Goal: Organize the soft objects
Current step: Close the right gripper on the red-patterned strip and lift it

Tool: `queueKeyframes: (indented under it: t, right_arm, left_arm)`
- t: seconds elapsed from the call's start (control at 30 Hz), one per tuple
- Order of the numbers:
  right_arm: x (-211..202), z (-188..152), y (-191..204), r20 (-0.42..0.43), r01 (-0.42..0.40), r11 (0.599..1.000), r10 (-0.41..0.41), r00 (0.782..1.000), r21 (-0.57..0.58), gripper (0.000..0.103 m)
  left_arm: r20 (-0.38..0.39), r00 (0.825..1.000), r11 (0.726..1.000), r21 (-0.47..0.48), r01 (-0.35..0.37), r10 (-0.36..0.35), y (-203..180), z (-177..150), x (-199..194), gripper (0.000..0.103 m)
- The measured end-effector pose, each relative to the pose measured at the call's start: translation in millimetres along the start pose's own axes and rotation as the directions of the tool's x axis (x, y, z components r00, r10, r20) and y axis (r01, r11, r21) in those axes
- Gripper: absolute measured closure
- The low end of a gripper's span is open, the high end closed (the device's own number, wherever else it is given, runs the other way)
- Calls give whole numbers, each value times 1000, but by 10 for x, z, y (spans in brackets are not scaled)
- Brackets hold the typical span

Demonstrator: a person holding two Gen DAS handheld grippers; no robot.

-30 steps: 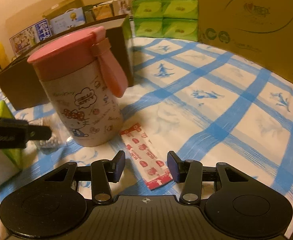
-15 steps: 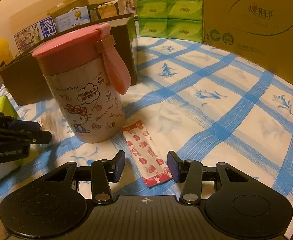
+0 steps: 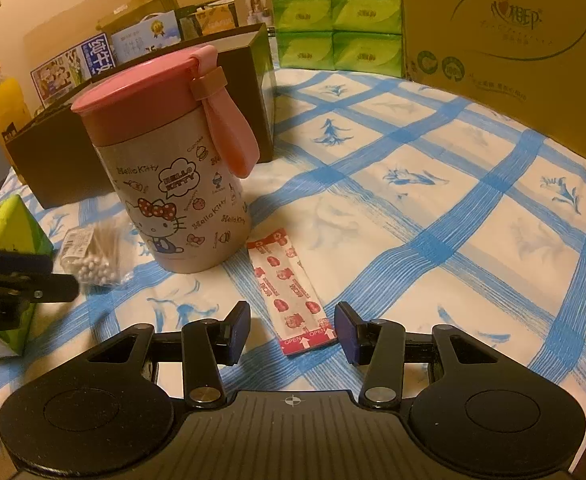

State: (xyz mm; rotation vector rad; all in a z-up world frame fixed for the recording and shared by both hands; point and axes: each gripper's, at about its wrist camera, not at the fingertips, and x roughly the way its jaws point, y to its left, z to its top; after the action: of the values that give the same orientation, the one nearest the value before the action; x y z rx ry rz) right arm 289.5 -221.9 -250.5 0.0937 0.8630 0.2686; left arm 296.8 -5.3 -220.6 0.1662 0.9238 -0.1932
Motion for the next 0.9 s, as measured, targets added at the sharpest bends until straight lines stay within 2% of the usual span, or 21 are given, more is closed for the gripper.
queueKeyframes:
  t: [0.07,0.13,0.27,0.47,0.6,0.8,0.9]
  right_arm:
    - [2,8,-6,-1,3,1000,-3,1000,-8,56]
    - [9,17,-23,0,2,1000,-2,1000,-9,55]
    - [31,35,-32,1,1,1000,-1,1000,-14,54]
    - [34,34,-35,5,-3,1000,3,1000,-19,53]
    - [31,24,-32,7,-4,1000,4,1000,-21,53]
    - [30,28,-25,3,-4,1000,4,1000,-24,52]
    - [34,17,10,-2,1,998,-1,1000,-59,52]
  left_arm:
    - [-7,1000,1000,-12,-28,27,-27,34,29,61]
    - [-6,999,997,-63,-32,31,0,78,49,55]
    - [-15,999,985,-164,-49,47,65,191,109,53]
    - [-96,992,979,-178,-94,77,22,287,364,52]
    - [-75,993,969,-223,-103,89,54,272,401,58]
    - [-56,996,981,-179,-77,68,50,218,377,71]
    - [-40,998,985,-161,-53,47,43,195,325,73]
